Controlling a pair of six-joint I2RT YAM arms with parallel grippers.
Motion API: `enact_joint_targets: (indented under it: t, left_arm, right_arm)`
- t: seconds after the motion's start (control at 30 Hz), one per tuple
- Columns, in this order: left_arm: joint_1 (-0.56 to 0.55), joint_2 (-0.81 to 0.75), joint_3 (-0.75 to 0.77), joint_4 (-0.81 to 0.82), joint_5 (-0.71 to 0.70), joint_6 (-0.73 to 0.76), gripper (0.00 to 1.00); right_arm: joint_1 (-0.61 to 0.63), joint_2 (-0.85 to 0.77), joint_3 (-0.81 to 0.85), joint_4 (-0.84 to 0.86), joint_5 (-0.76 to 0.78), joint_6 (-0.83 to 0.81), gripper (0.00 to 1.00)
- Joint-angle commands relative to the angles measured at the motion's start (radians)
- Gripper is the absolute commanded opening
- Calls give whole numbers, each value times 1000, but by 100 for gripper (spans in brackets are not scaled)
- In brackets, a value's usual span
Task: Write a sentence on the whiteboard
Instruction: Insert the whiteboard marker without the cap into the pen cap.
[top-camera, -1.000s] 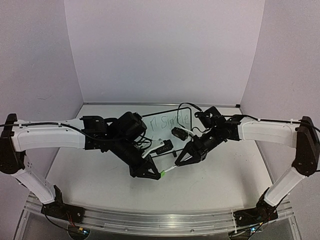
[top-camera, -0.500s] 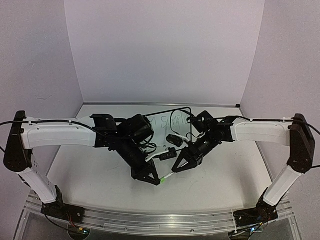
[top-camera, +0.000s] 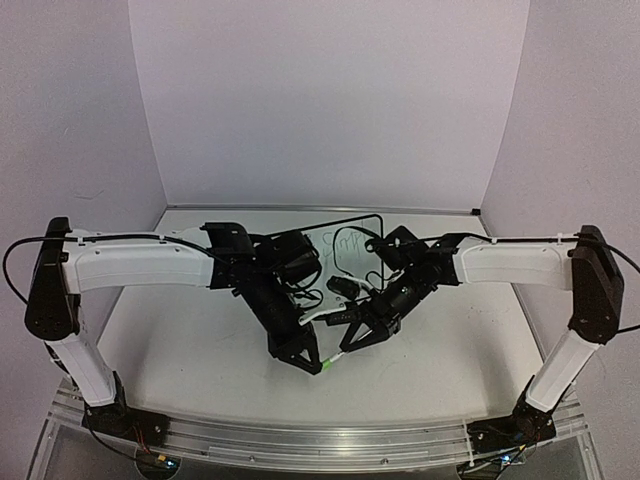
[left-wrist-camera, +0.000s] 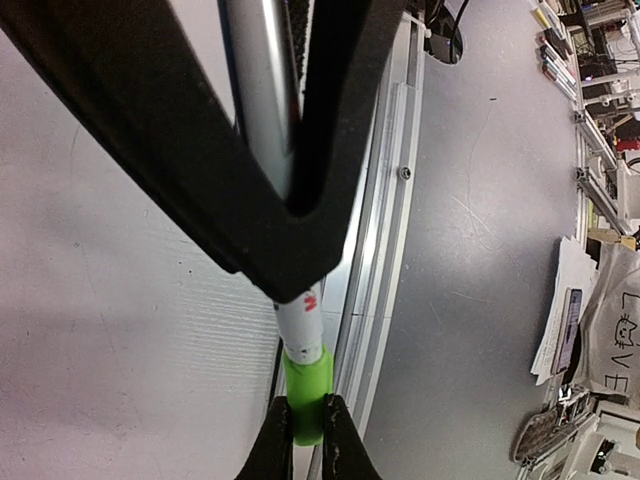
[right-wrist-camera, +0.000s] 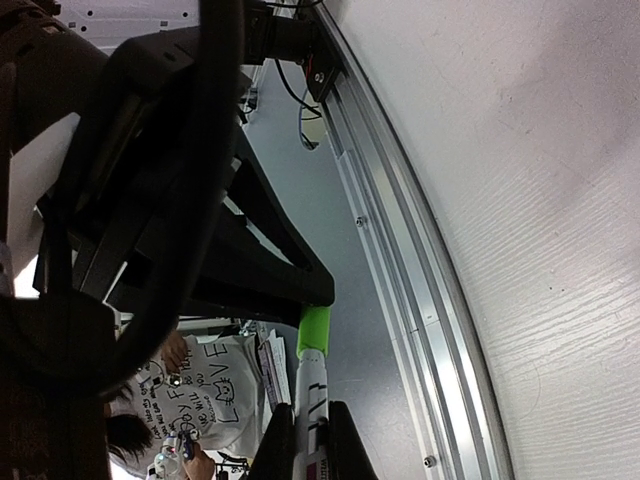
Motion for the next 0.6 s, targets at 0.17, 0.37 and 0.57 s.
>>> enact_joint_targets:
  t: [0.17, 0.37, 0.57]
  left_arm:
    - [4, 31, 122, 229, 60, 64, 0]
    - [22, 33, 130, 239, 118, 72, 0]
    - [52, 48, 149, 224, 190, 79, 0]
  right_arm:
    - [47, 37, 38, 56, -92, -69, 0]
    - [46, 25, 12, 56, -172, -107, 0]
    - [47, -5, -6, 51, -186, -121, 0]
